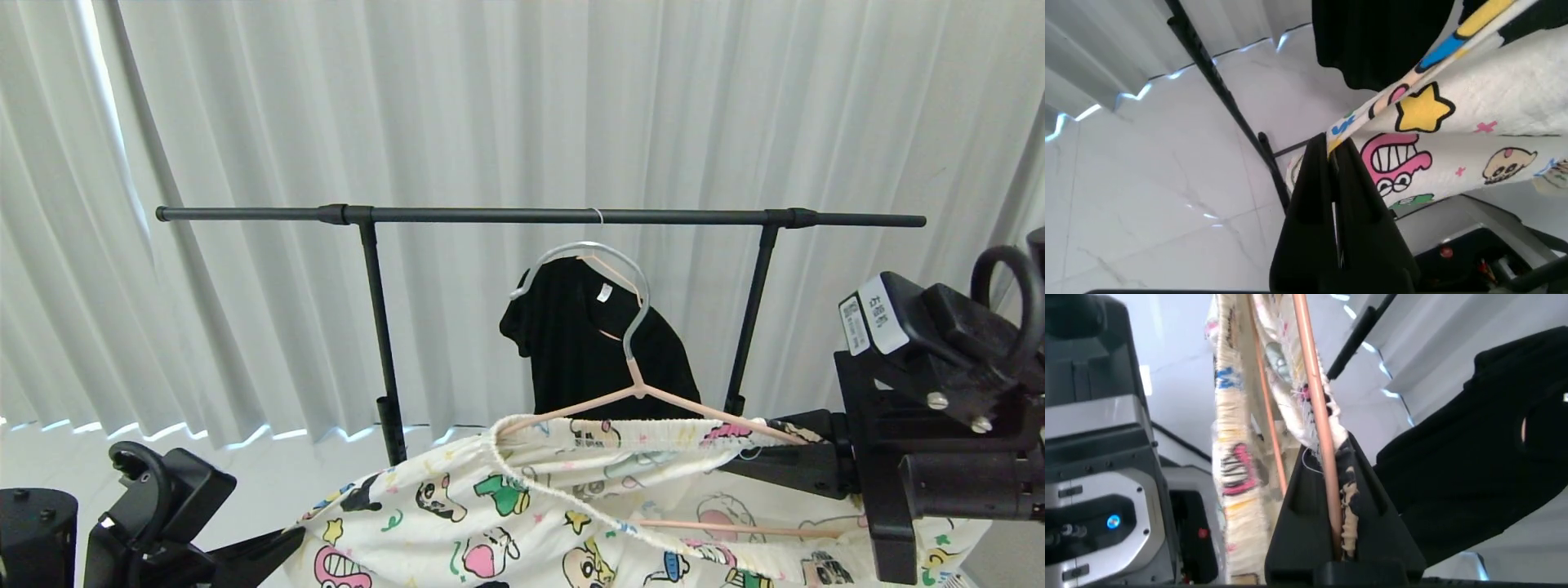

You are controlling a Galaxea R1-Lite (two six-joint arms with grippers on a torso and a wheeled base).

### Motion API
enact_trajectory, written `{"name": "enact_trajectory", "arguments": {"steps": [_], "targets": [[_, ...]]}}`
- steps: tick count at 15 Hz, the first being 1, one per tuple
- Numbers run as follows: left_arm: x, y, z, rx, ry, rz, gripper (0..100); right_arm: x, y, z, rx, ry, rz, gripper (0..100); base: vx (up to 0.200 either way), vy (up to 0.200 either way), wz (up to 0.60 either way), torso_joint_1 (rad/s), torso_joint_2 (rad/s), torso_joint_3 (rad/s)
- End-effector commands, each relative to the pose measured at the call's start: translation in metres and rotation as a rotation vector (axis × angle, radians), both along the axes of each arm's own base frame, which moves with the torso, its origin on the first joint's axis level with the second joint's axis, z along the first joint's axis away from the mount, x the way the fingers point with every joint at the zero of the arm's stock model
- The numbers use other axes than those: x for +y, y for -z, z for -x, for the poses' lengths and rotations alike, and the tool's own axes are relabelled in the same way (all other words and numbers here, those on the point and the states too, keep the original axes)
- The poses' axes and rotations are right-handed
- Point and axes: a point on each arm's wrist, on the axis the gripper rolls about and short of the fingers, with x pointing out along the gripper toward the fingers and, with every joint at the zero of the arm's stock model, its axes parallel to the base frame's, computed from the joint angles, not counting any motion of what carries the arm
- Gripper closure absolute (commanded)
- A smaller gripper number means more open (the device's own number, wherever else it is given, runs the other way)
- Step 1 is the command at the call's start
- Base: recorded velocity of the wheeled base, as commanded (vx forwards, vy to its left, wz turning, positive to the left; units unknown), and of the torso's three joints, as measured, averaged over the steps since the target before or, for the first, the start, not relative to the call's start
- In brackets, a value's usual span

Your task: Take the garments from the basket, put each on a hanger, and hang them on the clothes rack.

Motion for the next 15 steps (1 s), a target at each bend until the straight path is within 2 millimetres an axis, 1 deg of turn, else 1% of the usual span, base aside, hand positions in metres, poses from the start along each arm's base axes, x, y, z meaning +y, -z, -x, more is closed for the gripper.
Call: {"name": "enact_trajectory", "arguments": {"steps": [1, 4, 5, 8, 10, 13, 15], "targets": [[0.000, -0.003, -0.002, -0.014, -0.003, 0.001, 100, 0.001, -0.001, -0.001, 0.001, 0.009, -0.006, 100, 0.000, 0.000, 0.00, 0.000, 0.00, 0.000], [0.000, -0.010, -0.002, -0.070, 0.011, -0.038, 100, 0.000, -0.003, -0.001, -0.006, 0.046, -0.007, 100, 0.000, 0.000, 0.00, 0.000, 0.00, 0.000], [0.000, -0.011, -0.001, -0.084, 0.021, -0.054, 0, 0.000, -0.004, -0.002, 0.000, 0.064, -0.014, 100, 0.000, 0.000, 0.00, 0.000, 0.00, 0.000], [0.001, -0.016, 0.002, -0.119, 0.022, -0.044, 0, -0.001, -0.003, -0.002, 0.009, 0.085, -0.013, 100, 0.000, 0.000, 0.00, 0.000, 0.00, 0.000], [0.002, -0.017, 0.003, -0.125, 0.019, -0.038, 0, -0.005, -0.001, -0.005, 0.015, 0.108, -0.006, 100, 0.000, 0.000, 0.00, 0.000, 0.00, 0.000], [0.005, -0.020, 0.006, -0.153, -0.006, -0.032, 0, -0.023, 0.010, -0.017, 0.037, 0.216, 0.018, 100, 0.000, 0.000, 0.00, 0.000, 0.00, 0.000], [0.010, -0.021, 0.004, -0.159, -0.053, -0.036, 0, -0.041, 0.024, -0.020, 0.061, 0.323, 0.059, 100, 0.000, 0.000, 0.00, 0.000, 0.00, 0.000]]}}
